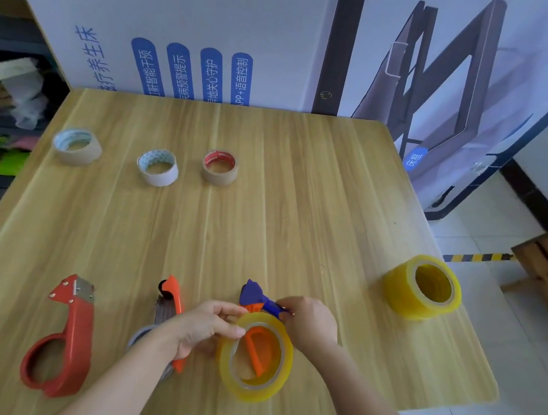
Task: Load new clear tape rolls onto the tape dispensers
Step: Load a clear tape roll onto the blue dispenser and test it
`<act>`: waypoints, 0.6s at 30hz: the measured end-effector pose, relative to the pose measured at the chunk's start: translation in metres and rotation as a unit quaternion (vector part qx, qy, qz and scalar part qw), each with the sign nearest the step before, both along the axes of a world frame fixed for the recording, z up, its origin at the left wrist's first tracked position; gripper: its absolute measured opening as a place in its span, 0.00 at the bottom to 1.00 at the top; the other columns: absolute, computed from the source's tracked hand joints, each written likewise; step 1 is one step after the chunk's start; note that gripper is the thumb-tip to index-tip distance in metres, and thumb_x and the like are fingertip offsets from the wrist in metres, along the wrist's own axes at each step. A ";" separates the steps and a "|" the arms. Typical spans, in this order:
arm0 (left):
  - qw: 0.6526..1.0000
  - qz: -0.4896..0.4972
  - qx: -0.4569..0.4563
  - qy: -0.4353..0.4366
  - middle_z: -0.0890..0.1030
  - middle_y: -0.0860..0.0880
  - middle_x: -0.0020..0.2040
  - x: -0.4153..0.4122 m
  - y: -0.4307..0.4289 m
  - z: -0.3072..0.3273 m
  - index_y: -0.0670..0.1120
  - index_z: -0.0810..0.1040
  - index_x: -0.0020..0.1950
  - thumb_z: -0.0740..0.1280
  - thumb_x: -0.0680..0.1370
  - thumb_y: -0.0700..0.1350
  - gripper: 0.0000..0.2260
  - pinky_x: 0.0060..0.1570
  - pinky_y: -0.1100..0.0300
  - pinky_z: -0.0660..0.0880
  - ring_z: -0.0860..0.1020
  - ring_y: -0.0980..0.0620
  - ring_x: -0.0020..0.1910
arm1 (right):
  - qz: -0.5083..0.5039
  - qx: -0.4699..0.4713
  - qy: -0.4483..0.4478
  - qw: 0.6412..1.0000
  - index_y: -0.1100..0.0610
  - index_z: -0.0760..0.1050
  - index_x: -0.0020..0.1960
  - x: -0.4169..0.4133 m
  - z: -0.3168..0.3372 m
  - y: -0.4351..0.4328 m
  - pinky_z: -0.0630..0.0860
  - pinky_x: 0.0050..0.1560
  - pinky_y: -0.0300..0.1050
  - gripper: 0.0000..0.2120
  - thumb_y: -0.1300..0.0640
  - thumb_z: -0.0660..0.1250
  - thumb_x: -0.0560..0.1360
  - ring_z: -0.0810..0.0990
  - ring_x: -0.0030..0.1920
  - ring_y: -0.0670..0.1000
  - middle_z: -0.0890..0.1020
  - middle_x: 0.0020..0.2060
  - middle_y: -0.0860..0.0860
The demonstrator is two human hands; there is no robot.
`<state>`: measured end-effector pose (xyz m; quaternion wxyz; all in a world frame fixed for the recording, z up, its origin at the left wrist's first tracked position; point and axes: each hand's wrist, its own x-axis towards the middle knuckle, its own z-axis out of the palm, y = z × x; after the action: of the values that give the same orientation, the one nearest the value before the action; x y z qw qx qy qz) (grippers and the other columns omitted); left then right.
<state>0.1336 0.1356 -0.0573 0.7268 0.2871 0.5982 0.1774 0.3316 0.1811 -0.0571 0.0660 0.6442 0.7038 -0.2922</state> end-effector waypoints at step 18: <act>0.977 0.057 0.110 0.175 0.79 0.53 0.55 0.035 -0.008 -0.033 0.51 0.73 0.54 0.72 0.74 0.44 0.13 0.57 0.55 0.74 0.77 0.52 0.55 | -0.007 0.013 0.062 0.998 0.45 0.74 0.65 0.007 -0.007 -0.014 0.78 0.48 0.45 0.17 0.55 0.61 0.77 0.81 0.53 0.52 0.83 0.53 0.48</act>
<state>0.1683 0.1272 -0.0904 0.5638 0.3574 0.7082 0.2301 0.3386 0.1675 -0.0642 0.0116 0.6306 0.7058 -0.3227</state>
